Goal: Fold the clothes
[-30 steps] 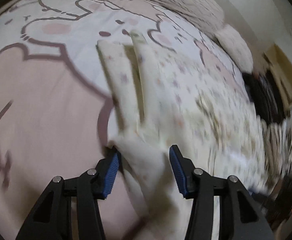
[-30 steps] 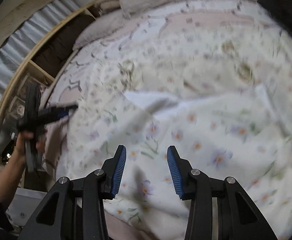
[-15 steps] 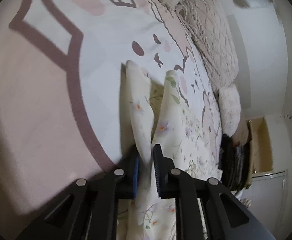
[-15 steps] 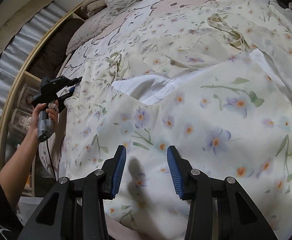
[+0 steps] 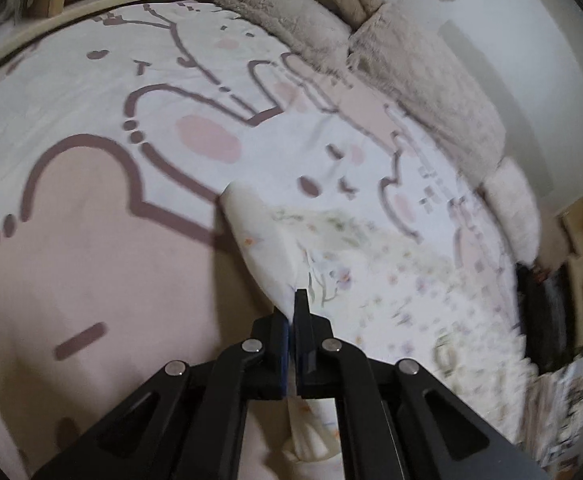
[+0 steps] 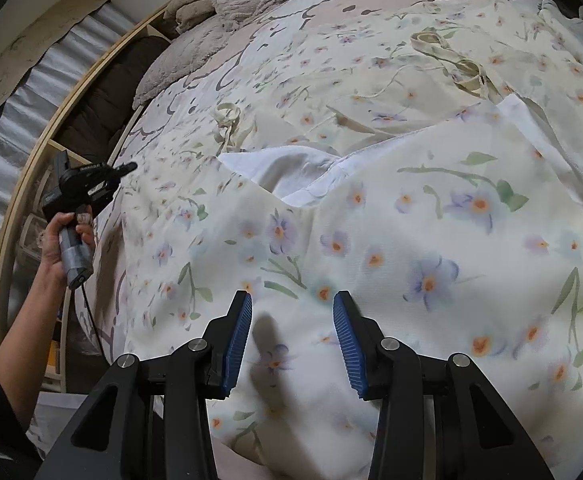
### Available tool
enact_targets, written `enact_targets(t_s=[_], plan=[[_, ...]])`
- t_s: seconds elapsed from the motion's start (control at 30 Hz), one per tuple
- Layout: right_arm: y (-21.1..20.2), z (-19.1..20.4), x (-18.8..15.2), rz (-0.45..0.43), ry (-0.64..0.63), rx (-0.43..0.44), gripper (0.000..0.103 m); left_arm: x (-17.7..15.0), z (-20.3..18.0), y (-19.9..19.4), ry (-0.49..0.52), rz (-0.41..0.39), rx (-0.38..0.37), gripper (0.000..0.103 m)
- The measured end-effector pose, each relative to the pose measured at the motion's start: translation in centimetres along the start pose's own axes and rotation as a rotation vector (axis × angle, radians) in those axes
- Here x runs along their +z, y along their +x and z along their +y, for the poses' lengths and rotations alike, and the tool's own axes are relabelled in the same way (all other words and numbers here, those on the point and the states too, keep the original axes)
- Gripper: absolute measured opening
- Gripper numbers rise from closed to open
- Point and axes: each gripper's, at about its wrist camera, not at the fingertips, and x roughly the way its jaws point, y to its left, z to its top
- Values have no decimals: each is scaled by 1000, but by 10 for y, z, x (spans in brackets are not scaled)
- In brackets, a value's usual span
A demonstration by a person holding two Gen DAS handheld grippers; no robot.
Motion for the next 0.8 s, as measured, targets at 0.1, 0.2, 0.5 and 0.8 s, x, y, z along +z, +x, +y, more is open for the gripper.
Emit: enact_targets(t_s=[0.1,0.2,0.5,0.8], plan=[[-2,2,2,-11,2,-2,43,-7,4,9,17,25,44,3],[-36,7,12,-110,-2,1,43,-10,0,9,39,25,63,5],[-168,-87,33,-475,251,-318,70,-30,-57,-48,364,-109,180,30],[-127,-137,94,-432,306,-483,58,-134,-142,-66,534,35,-114,30]])
